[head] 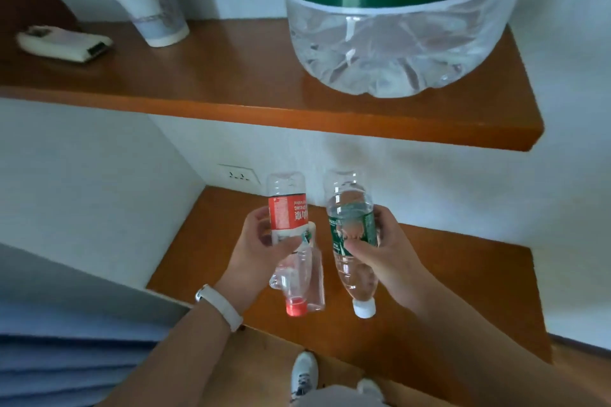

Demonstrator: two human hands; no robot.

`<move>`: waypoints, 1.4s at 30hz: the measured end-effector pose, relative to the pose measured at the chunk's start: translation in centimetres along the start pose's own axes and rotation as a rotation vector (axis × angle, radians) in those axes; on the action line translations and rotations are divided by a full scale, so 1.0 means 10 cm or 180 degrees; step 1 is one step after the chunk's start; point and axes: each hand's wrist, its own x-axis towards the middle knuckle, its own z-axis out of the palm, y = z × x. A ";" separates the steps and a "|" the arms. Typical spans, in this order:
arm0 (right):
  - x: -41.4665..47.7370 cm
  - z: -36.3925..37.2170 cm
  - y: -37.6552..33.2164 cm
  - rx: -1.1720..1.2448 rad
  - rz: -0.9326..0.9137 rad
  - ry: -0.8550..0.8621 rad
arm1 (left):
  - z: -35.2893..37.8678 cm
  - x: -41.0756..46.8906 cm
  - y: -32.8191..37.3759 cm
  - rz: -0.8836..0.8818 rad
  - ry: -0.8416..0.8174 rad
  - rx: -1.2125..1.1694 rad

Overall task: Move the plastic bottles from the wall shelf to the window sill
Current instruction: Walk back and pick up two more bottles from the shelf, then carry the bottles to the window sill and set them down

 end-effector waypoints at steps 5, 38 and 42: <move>0.07 0.13 -0.06 -0.0167 -0.0121 -0.0515 | -0.07 -0.32 -0.03 -0.0107 0.0659 -0.0025; -1.74 3.80 0.31 -0.0933 -0.0512 -0.2834 | -2.60 -3.97 -1.89 -0.0175 0.3273 -0.1473; -2.25 4.40 0.44 -0.0830 -0.0520 -0.2910 | -2.89 -4.56 -2.29 -0.0159 0.3524 -0.1590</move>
